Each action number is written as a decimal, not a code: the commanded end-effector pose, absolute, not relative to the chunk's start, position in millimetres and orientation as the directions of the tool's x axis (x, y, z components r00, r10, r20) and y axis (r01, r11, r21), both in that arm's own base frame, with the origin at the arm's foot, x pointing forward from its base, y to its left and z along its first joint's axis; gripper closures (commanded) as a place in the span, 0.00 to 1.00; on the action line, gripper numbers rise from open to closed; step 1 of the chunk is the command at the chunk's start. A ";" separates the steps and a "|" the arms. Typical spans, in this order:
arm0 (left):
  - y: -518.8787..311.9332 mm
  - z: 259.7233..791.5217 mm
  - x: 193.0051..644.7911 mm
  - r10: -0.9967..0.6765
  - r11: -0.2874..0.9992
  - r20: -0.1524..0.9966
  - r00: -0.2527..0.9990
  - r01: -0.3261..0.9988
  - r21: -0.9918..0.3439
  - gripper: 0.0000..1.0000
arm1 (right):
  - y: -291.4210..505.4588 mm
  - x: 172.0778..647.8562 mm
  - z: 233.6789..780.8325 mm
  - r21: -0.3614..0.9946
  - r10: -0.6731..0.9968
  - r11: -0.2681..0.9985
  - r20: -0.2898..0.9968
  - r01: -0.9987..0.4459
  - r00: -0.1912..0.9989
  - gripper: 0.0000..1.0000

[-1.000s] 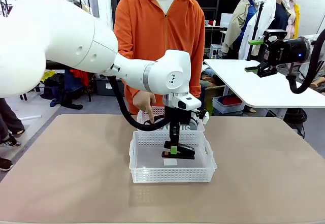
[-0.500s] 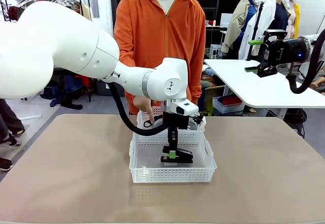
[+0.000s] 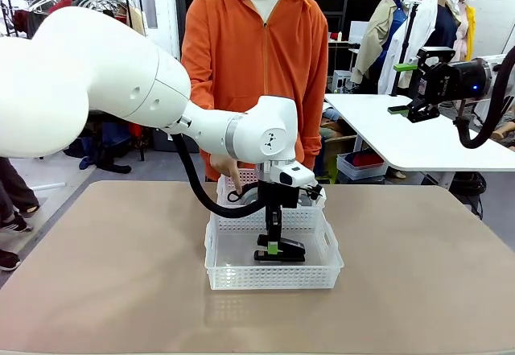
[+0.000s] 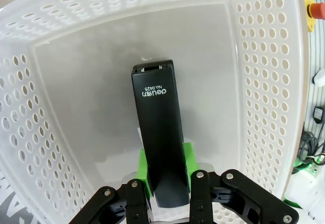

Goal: Distribute items into two baskets.
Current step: Place the picked Stapler into the Organizing basket as instructed by the person.

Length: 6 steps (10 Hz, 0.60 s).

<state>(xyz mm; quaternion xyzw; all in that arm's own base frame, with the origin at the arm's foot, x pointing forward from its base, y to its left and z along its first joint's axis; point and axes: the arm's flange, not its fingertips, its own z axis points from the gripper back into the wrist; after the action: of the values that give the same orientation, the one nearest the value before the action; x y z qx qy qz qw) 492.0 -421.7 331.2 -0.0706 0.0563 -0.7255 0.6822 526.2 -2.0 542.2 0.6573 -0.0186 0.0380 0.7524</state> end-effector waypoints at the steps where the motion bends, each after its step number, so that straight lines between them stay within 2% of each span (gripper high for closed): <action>1: -417.2 328.5 488.1 -0.999 -0.045 0.012 -0.044 0.984 -0.173 0.79 | -2.2 525.8 544.7 0.987 0.034 0.133 0.082 -0.086 0.996 0.00; 5: -411.2 330.7 485.6 -0.999 -0.035 0.001 -0.035 0.986 -0.164 0.02 | -2.2 525.8 544.7 0.987 0.034 0.133 0.082 -0.086 0.996 0.00; 6: -408.6 332.1 485.3 -0.999 -0.033 0.001 -0.033 0.986 -0.164 0.00 | -2.2 525.8 544.7 0.987 0.034 0.133 0.082 -0.086 0.996 0.00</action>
<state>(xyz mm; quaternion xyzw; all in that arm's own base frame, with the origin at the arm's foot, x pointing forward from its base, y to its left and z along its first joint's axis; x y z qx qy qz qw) 493.4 -418.2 330.0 -0.0690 0.0584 -0.7205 0.6876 526.2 -2.0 542.2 0.6573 -0.0186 0.0380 0.7524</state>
